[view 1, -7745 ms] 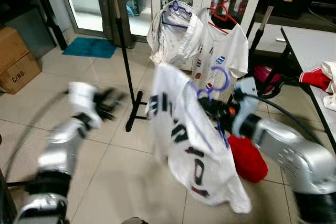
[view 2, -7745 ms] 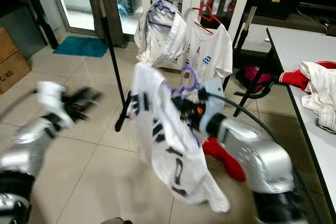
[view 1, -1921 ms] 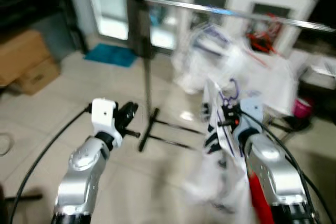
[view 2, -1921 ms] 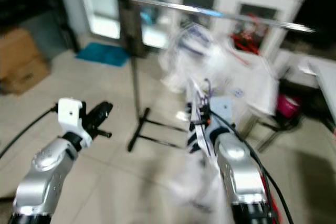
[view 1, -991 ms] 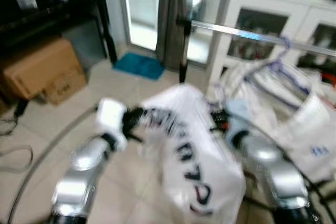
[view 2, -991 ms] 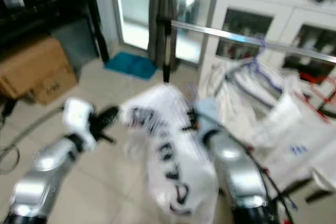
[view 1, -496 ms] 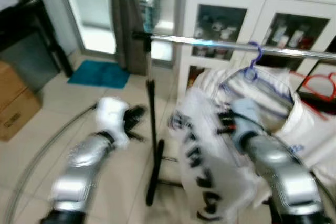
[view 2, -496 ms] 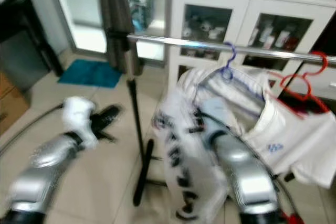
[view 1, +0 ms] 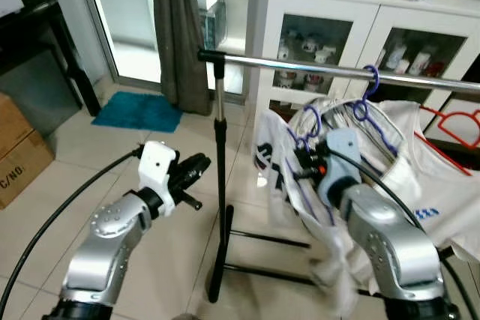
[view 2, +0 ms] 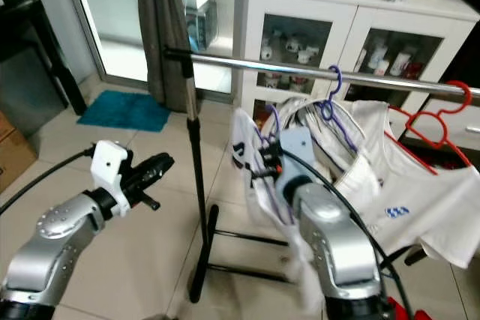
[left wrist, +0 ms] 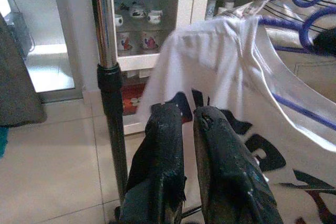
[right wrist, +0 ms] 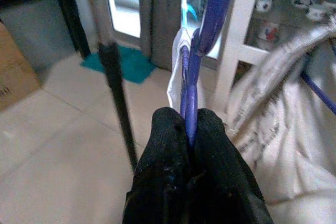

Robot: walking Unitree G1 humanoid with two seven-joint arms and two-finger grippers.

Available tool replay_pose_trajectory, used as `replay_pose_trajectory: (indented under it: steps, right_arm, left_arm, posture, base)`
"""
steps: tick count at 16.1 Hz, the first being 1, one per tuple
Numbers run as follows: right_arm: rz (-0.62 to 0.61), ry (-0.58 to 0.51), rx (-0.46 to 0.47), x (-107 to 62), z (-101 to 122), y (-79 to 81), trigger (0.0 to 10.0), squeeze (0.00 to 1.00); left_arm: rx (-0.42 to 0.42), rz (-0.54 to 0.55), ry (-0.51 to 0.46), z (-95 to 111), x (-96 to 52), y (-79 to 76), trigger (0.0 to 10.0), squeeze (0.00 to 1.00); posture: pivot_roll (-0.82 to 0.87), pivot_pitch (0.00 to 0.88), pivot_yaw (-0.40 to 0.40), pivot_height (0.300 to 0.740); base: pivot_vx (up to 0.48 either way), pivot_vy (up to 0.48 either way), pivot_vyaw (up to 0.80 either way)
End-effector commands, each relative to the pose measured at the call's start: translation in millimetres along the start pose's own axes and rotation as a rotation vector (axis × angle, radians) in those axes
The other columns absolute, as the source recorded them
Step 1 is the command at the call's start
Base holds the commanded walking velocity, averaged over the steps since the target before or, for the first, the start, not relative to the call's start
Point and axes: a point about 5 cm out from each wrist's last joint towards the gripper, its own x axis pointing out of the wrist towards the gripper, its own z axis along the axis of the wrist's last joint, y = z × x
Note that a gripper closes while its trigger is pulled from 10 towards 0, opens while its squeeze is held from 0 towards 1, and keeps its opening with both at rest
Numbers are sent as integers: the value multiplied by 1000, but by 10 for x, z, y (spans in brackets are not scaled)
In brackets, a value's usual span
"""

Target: Hang hanger

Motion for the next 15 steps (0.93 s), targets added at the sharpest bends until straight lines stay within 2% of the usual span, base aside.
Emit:
replay_pose_trajectory:
  steps: [1, 4, 5, 7, 9, 11, 12, 15]
  right_arm:
    - [-12, -53, 4, -1, 134, -14, 10000, 0]
    - [-7, -108, 3, 38, 265, 16, 10000, 0]
    - [3, -132, 3, 83, 337, 45, 10000, 0]
    - [10, -139, -2, 108, 355, 69, 10000, 0]
    - [-12, -114, -43, 103, 228, 60, 10000, 0]
    - [-40, -61, -7, 69, 43, 1, 10000, 0]
    - [-37, -32, 19, 39, -58, -23, 10000, 0]
    - [-70, -16, 29, 7, -147, -63, 10000, 0]
  left_arm:
    - [20, -32, -30, 98, 21, -14, 10000, 0]
    - [27, -79, -31, 146, 30, 12, 10000, 0]
    - [54, -71, -29, 173, 36, 50, 10000, 0]
    - [44, -35, -40, 196, 35, 67, 10000, 0]
    - [-16, 85, -56, 164, 29, 73, 10000, 0]
    - [-61, 132, -78, 141, 8, 24, 10000, 0]
    - [-38, 165, -66, 105, 2, 5, 10000, 0]
    - [5, 172, -52, 68, 21, -8, 10000, 0]
  posture:
    - [-90, 0, -8, 740]
    - [-108, 0, -3, 740]
    - [-100, 0, -11, 740]
    - [-87, 0, -19, 740]
    - [-81, 0, -22, 740]
    - [-74, 0, -26, 740]
    - [-71, 0, -27, 740]
    - [-84, 0, -14, 740]
  base:
    - [0, 0, 0]
    - [0, 0, 0]
    - [0, 0, 0]
    - [0, 0, 0]
    - [0, 0, 0]
    - [0, 0, 0]
    - [0, 0, 0]
    - [0, 0, 0]
